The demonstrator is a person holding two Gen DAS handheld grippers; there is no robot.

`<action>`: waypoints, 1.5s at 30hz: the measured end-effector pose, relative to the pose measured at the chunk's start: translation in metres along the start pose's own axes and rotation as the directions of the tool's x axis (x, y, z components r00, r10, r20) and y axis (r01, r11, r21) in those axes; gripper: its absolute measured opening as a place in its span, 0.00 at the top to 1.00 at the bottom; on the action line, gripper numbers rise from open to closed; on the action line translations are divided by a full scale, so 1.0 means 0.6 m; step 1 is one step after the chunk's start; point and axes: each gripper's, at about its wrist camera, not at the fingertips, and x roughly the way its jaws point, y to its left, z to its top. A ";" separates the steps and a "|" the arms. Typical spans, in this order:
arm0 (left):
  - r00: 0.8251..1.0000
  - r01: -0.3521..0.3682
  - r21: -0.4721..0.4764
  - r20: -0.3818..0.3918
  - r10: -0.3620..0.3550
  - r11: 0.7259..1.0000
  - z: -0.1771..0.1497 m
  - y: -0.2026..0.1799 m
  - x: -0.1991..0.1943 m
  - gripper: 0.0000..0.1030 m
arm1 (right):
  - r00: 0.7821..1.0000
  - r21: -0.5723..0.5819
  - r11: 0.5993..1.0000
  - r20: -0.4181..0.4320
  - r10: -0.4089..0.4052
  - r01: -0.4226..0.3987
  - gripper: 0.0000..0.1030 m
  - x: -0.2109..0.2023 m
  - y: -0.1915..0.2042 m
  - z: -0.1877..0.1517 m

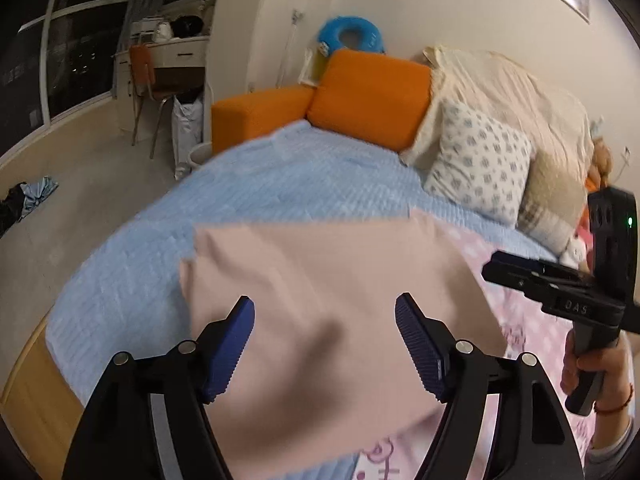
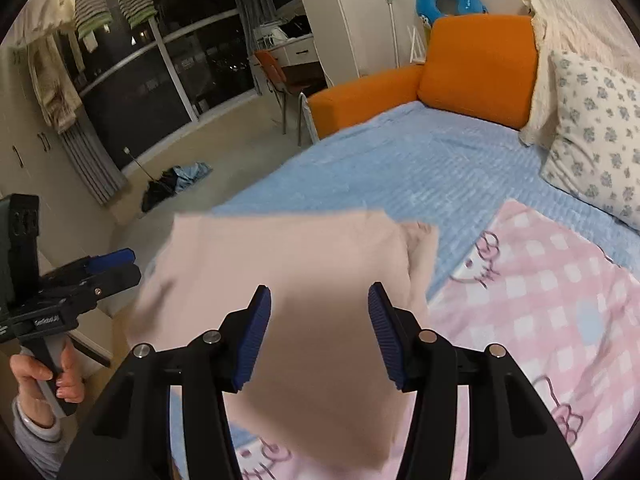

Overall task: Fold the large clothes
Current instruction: 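Grasp the folded pink jacket with both tools and lift it, then place the pink jacket onto the black and red clothing stack with both tools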

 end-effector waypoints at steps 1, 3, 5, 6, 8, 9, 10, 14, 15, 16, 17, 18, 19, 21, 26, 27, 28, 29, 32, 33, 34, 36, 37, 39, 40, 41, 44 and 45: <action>1.000 -0.001 0.005 -0.021 0.001 1.000 -0.014 -0.006 0.010 0.27 | 1.000 -0.006 1.000 -0.008 -0.013 0.013 0.52 0.005 0.000 -0.013; 0.998 0.001 -0.002 -0.066 -0.001 1.000 -0.049 -0.011 0.037 0.27 | 0.998 -0.006 0.998 -0.039 -0.059 0.058 0.52 0.030 -0.007 -0.043; 0.998 0.005 -0.012 -0.065 -0.005 1.000 -0.068 -0.008 0.054 0.25 | 0.997 0.026 0.999 -0.062 -0.046 0.047 0.52 0.058 -0.019 -0.062; 0.998 0.015 -0.033 -0.062 -0.017 0.999 -0.073 -0.004 0.060 0.24 | 0.997 0.044 0.998 -0.071 -0.036 0.039 0.52 0.073 -0.024 -0.069; 0.999 0.008 -0.047 -0.051 -0.011 0.999 -0.072 -0.001 0.066 0.24 | 0.997 0.036 0.998 -0.049 -0.052 0.054 0.52 0.083 -0.019 -0.075; 0.999 0.000 -0.048 -0.049 -0.002 0.999 -0.070 0.000 0.069 0.23 | 0.997 0.026 0.997 -0.036 -0.071 0.072 0.52 0.082 -0.014 -0.076; 0.999 -0.012 -0.054 -0.048 0.009 0.998 -0.068 -0.001 0.071 0.23 | 0.996 0.023 0.996 -0.029 -0.081 0.082 0.51 0.080 -0.011 -0.074; 0.998 -0.048 -0.059 -0.033 0.046 0.997 -0.068 -0.021 0.042 0.26 | 0.995 0.008 0.996 0.040 -0.087 0.086 0.51 0.036 0.002 -0.072; 0.998 -0.057 -0.043 -0.010 0.057 0.997 -0.075 -0.034 0.016 0.26 | 0.995 0.009 0.997 0.063 -0.075 0.075 0.51 0.018 0.005 -0.074; 0.998 -0.069 -0.032 0.007 0.069 0.997 -0.080 -0.046 -0.004 0.25 | 0.994 0.004 0.998 0.097 -0.057 0.057 0.46 -0.011 0.014 -0.079; 0.997 -0.075 -0.025 0.023 0.076 0.997 -0.087 -0.055 -0.026 0.24 | 0.990 -0.017 0.999 0.135 -0.033 0.036 0.37 -0.047 0.026 -0.088; 0.997 -0.064 -0.028 0.050 0.065 0.998 -0.102 -0.066 -0.059 0.17 | 0.987 -0.028 0.999 0.158 -0.025 0.030 0.11 -0.069 0.034 -0.096; 0.995 -0.045 -0.033 0.090 0.047 0.998 -0.121 -0.074 -0.094 0.09 | 0.979 -0.041 0.999 0.201 -0.021 0.030 0.05 -0.105 0.045 -0.110; 0.983 -0.042 -0.025 0.178 0.046 0.999 -0.162 -0.089 -0.154 0.08 | 0.952 -0.063 0.998 0.305 -0.009 0.029 0.05 -0.179 0.063 -0.154; 0.941 -0.206 0.037 0.282 0.188 0.978 -0.253 -0.127 -0.211 0.05 | 0.931 -0.067 0.997 0.364 -0.017 0.045 0.05 -0.244 0.081 -0.248; 0.935 -0.211 0.044 0.301 0.188 0.976 -0.274 -0.130 -0.211 0.05 | 0.934 -0.069 0.996 0.355 -0.033 0.061 0.05 -0.242 0.084 -0.266; 0.932 -0.210 0.042 0.311 0.187 0.977 -0.284 -0.131 -0.211 0.05 | 0.937 -0.073 0.995 0.347 -0.040 0.070 0.05 -0.238 0.085 -0.276; 0.926 -0.224 0.033 0.320 0.202 0.974 -0.301 -0.129 -0.207 0.05 | 0.942 -0.079 0.994 0.332 -0.051 0.082 0.05 -0.228 0.086 -0.293; 0.927 -0.260 0.047 0.291 0.235 0.965 -0.334 -0.128 -0.178 0.05 | 0.954 -0.092 0.991 0.292 -0.071 0.102 0.05 -0.191 0.089 -0.332; 0.933 -0.265 0.054 0.267 0.242 0.963 -0.345 -0.127 -0.166 0.05 | 0.956 -0.093 0.989 0.282 -0.084 0.115 0.05 -0.175 0.089 -0.344; 0.936 -0.267 0.057 0.252 0.245 0.962 -0.352 -0.122 -0.155 0.05 | 0.957 -0.093 0.988 0.277 -0.092 0.122 0.05 -0.163 0.089 -0.355; 0.937 -0.279 0.039 0.232 0.263 0.960 -0.372 -0.114 -0.132 0.05 | 0.954 -0.083 0.987 0.281 -0.106 0.134 0.05 -0.147 0.090 -0.374; 0.931 -0.291 0.024 0.235 0.278 0.956 -0.382 -0.110 -0.124 0.05 | 0.948 -0.075 0.987 0.298 -0.114 0.142 0.05 -0.143 0.089 -0.385; 0.919 -0.316 -0.012 0.245 0.309 0.949 -0.401 -0.103 -0.114 0.05 | 0.937 -0.064 0.985 0.323 -0.134 0.163 0.05 -0.136 0.089 -0.403; 0.915 -0.319 -0.031 0.250 0.316 0.947 -0.411 -0.099 -0.111 0.05 | 0.934 -0.067 0.982 0.326 -0.146 0.177 0.05 -0.133 0.090 -0.410; 0.915 -0.313 -0.050 0.249 0.316 0.948 -0.420 -0.093 -0.108 0.05 | 0.932 -0.071 0.980 0.328 -0.153 0.185 0.05 -0.130 0.092 -0.416; 0.923 -0.303 -0.069 0.229 0.310 0.951 -0.429 -0.084 -0.093 0.05 | 0.928 -0.094 0.973 0.331 -0.169 0.211 0.05 -0.123 0.093 -0.427; 0.925 -0.301 -0.068 0.223 0.308 0.951 -0.433 -0.085 -0.089 0.05 | 0.928 -0.095 0.972 0.331 -0.171 0.213 0.05 -0.121 0.090 -0.428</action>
